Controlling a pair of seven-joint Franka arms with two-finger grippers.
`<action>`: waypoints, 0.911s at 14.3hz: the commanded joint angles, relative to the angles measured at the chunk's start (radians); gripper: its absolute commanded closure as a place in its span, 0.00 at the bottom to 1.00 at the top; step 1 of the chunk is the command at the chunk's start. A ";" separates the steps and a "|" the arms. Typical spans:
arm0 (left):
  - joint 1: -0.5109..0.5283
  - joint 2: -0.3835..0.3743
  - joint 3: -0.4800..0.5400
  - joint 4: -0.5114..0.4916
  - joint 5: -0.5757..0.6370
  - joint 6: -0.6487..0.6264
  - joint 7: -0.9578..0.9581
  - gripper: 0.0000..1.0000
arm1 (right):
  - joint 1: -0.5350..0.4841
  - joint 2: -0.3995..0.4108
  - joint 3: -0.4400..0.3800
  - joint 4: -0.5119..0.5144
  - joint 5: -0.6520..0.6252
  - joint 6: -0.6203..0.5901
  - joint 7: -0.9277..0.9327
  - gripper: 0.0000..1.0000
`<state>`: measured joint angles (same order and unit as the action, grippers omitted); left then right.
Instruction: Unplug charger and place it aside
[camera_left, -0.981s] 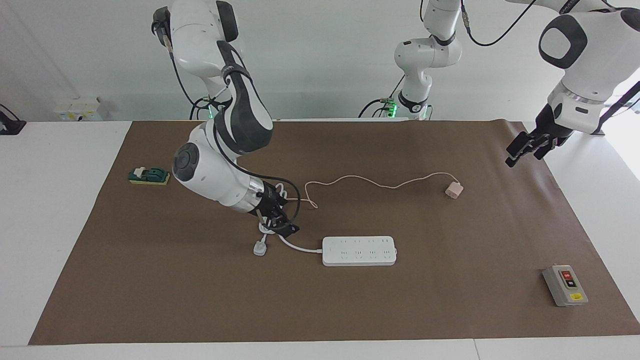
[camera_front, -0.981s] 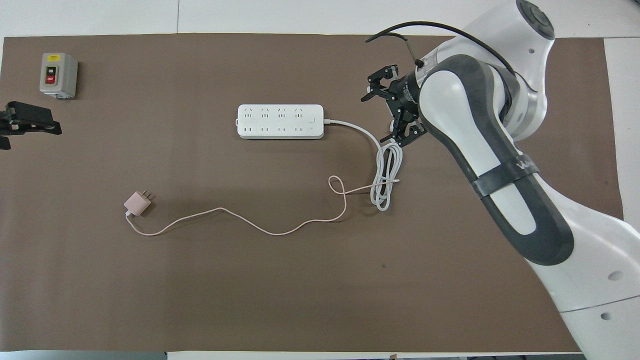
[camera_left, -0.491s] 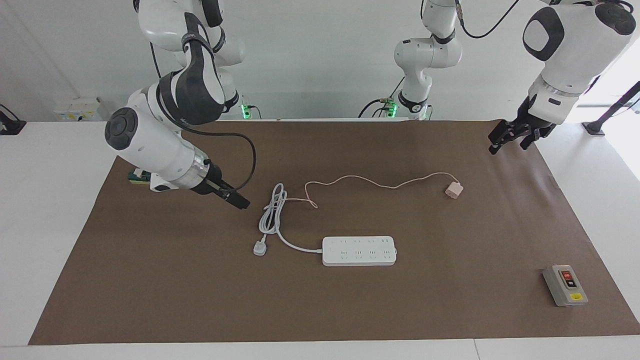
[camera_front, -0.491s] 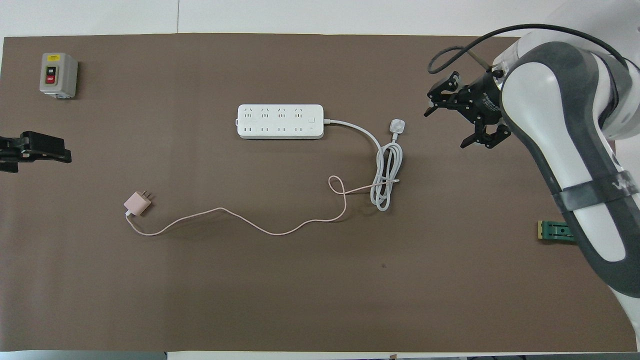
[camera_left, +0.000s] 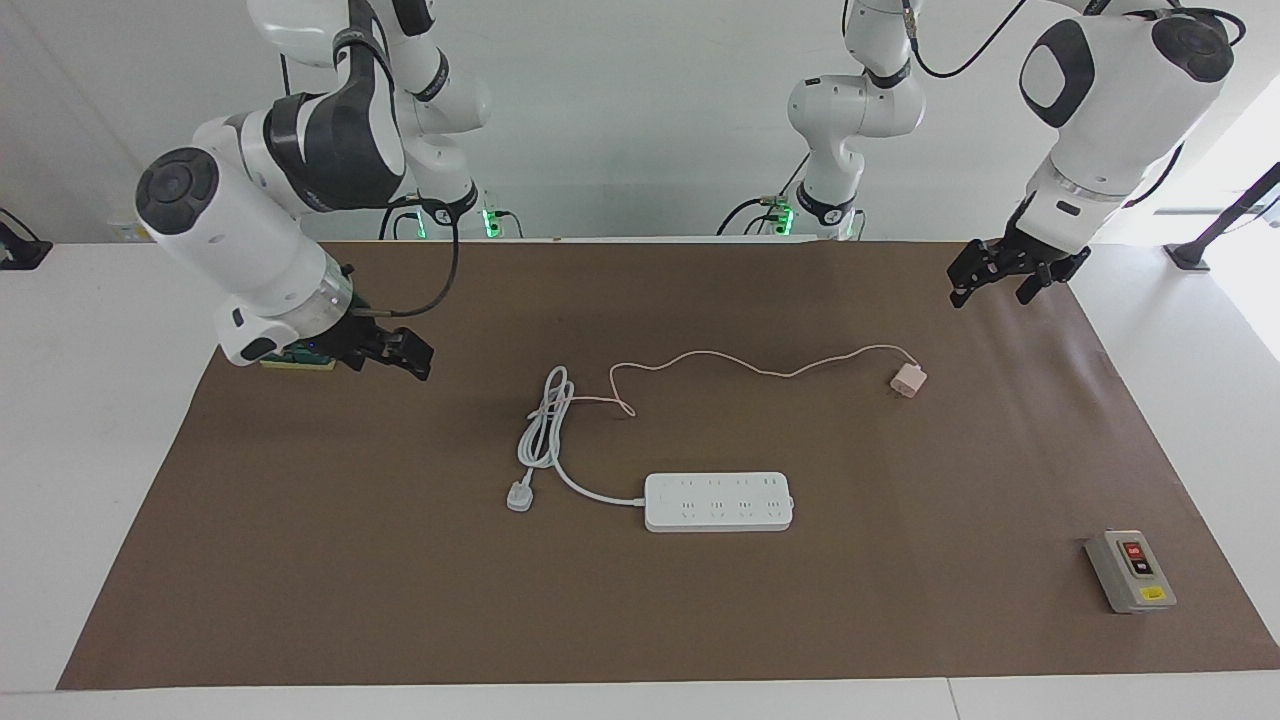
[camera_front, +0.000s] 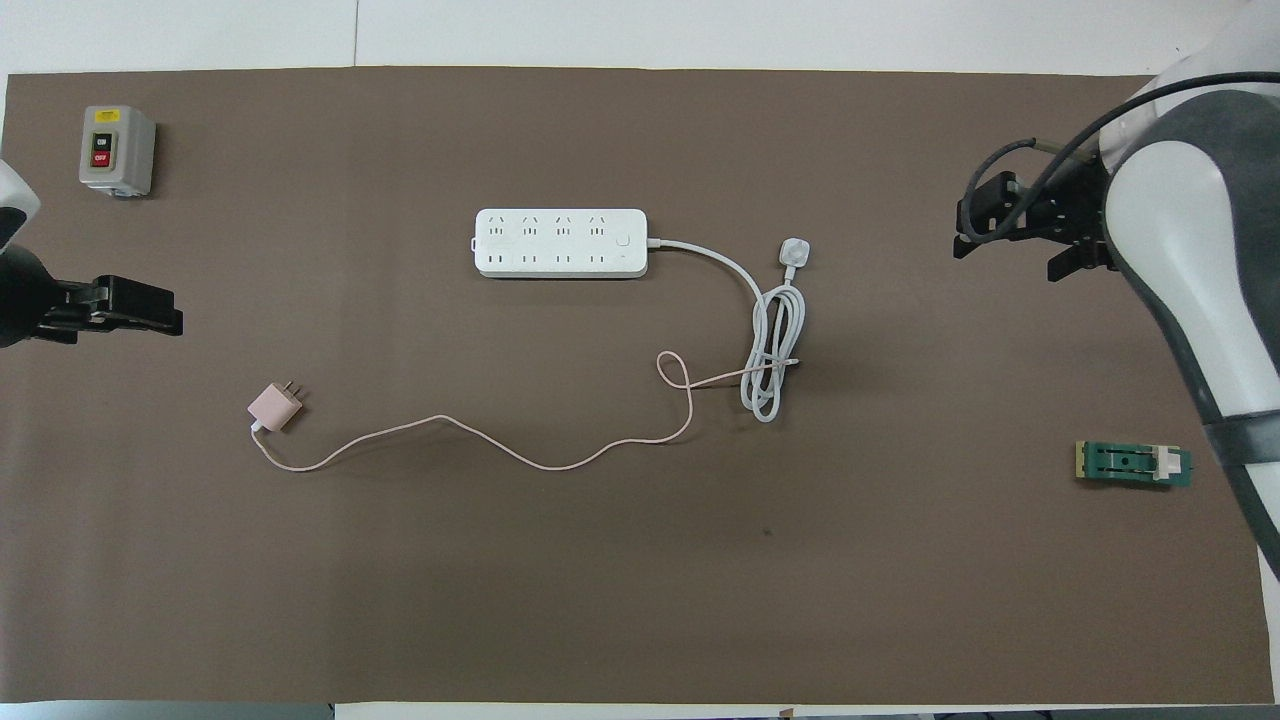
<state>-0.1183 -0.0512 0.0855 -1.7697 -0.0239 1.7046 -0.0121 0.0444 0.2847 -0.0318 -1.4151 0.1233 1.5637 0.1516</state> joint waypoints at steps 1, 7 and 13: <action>-0.024 -0.021 0.016 -0.011 0.018 -0.070 0.018 0.00 | -0.043 -0.096 0.013 -0.063 -0.068 -0.007 -0.205 0.00; -0.024 -0.022 0.014 0.038 0.018 -0.229 0.006 0.00 | -0.077 -0.320 0.018 -0.234 -0.132 -0.027 -0.310 0.00; -0.026 -0.024 0.014 0.035 0.016 -0.142 0.015 0.00 | -0.127 -0.334 0.039 -0.225 -0.132 -0.064 -0.340 0.00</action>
<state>-0.1261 -0.0672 0.0867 -1.7333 -0.0238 1.5311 -0.0081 -0.0567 -0.0339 -0.0154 -1.6255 0.0077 1.4996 -0.1721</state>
